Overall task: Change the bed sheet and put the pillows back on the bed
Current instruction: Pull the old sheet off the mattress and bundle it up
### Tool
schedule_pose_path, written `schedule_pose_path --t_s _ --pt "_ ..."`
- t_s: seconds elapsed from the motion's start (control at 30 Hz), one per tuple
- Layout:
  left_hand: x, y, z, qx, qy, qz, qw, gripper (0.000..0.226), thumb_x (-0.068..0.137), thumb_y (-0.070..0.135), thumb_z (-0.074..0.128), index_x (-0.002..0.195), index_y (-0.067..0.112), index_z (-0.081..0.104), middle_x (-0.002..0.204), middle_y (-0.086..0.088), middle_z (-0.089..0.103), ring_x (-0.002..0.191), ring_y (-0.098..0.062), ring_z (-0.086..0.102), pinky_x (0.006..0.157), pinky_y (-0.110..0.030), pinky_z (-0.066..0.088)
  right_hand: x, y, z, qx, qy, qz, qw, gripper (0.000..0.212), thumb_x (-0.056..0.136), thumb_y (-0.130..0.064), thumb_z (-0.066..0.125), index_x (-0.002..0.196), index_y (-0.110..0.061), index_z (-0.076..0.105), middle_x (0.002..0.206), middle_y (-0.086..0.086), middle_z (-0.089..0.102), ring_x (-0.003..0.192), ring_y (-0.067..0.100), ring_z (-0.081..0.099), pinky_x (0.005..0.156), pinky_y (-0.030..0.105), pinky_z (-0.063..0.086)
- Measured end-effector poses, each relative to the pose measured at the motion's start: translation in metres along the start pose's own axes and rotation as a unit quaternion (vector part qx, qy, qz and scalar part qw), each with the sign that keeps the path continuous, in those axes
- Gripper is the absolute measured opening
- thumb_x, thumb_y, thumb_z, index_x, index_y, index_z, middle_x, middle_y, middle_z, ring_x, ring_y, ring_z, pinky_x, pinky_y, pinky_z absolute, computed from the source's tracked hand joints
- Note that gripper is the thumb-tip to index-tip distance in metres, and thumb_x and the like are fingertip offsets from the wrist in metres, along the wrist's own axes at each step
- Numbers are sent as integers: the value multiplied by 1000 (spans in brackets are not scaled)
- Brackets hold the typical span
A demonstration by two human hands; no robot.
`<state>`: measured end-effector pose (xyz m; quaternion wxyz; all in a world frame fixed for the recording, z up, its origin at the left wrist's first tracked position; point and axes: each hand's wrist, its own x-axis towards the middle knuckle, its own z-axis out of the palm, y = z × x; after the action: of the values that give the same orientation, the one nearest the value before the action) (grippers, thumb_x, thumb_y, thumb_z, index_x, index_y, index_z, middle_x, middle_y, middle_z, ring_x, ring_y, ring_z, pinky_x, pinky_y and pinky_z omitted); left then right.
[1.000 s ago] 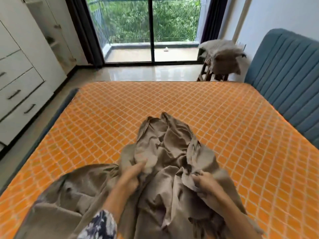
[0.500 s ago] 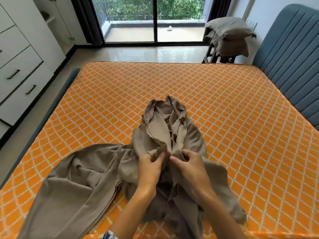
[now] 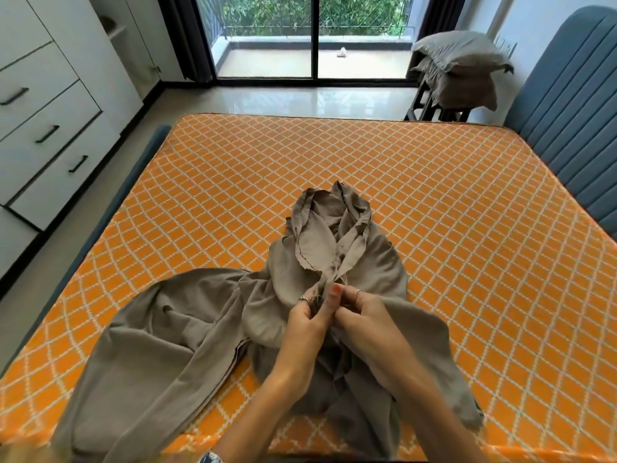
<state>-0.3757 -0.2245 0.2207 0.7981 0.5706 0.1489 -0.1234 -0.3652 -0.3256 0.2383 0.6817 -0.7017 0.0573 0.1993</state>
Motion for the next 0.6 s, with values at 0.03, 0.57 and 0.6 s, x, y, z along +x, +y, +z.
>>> schedule_pose_path --t_s 0.03,0.57,0.6 --pt "1 0 -2 2 1 2 1000 61 79 47 73 126 11 58 112 -8 71 109 -21 66 97 -38 49 -2 0 1 20 -12 1 1000 43 89 5 43 110 -25 65 88 -1 72 81 9 67 70 21 52" --pt "11 2 -14 157 98 118 976 17 96 17 57 97 15 73 90 -1 75 91 -16 70 87 -42 54 13 0 -29 43 -59 -27 997 34 87 21 36 106 0 55 87 16 68 75 13 68 69 20 54" --pt "10 2 -17 207 88 149 963 16 95 17 58 101 19 73 93 6 75 95 -10 69 88 -36 54 25 4 -38 -59 -1 -67 996 31 88 17 40 101 -5 58 84 11 68 73 12 67 67 18 53"
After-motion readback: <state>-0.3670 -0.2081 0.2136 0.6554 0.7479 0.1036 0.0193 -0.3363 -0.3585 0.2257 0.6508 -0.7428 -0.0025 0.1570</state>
